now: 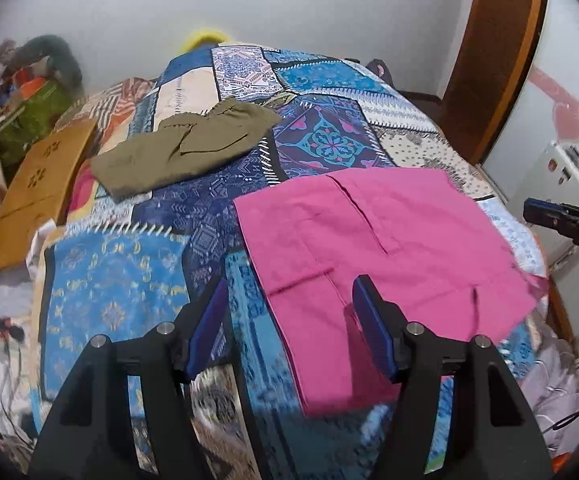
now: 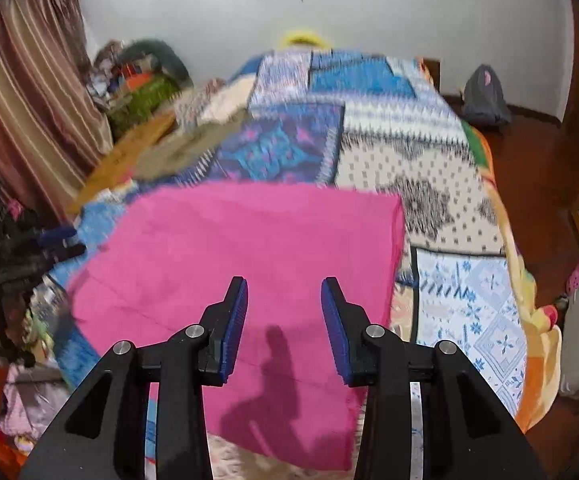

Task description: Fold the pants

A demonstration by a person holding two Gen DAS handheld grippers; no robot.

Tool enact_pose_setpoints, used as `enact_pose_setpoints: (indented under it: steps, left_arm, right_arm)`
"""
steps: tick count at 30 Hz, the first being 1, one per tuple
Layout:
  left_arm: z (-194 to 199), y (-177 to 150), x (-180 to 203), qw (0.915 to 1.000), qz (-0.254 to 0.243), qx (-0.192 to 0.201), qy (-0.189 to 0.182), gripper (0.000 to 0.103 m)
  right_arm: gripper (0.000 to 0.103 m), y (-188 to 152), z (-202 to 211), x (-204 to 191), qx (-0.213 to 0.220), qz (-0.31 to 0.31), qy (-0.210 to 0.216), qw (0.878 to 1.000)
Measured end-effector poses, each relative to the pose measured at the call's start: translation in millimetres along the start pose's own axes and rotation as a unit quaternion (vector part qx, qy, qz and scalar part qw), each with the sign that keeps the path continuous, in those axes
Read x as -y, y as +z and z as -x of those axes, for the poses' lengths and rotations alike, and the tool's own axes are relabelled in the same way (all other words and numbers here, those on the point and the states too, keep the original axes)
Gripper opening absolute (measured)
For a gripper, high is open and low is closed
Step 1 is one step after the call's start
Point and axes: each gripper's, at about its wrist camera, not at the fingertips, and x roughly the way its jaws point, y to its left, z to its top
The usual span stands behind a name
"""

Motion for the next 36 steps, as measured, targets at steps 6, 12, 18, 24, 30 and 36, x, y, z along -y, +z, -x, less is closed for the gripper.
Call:
enact_pose_setpoints:
  steps: [6, 12, 18, 24, 30, 36]
  left_arm:
    - [18.6, -23.3, -0.3, 0.9983, 0.050, -0.007, -0.030, 0.073]
    - [17.8, -49.0, 10.1, 0.9948, 0.082, -0.031, -0.050, 0.081]
    - [5.0, -67.5, 26.8, 0.9887, 0.102, -0.059, -0.092, 0.086]
    - [2.2, -65.6, 38.8, 0.9838, 0.111, -0.055, -0.129, 0.096]
    - [-9.0, -53.8, 27.4, 0.9715, 0.162, -0.053, -0.165, 0.097]
    - [-20.7, -38.5, 16.2, 0.9687, 0.182, -0.062, -0.157, 0.096]
  right_arm:
    - [0.038, -10.2, 8.2, -33.1, 0.018, 0.048, -0.012, 0.999]
    - [0.039, -29.2, -0.8, -46.5, 0.007, 0.063, -0.011, 0.998]
    - [0.047, -49.7, -24.4, -51.3, -0.024, 0.082, -0.042, 0.996]
    - [0.051, -57.2, -28.0, -48.1, -0.024, 0.071, -0.046, 0.996]
    - [0.051, -59.1, -32.0, -53.8, -0.024, 0.088, -0.059, 0.994]
    - [0.051, -59.0, -33.9, -50.5, -0.030, 0.083, -0.048, 0.995]
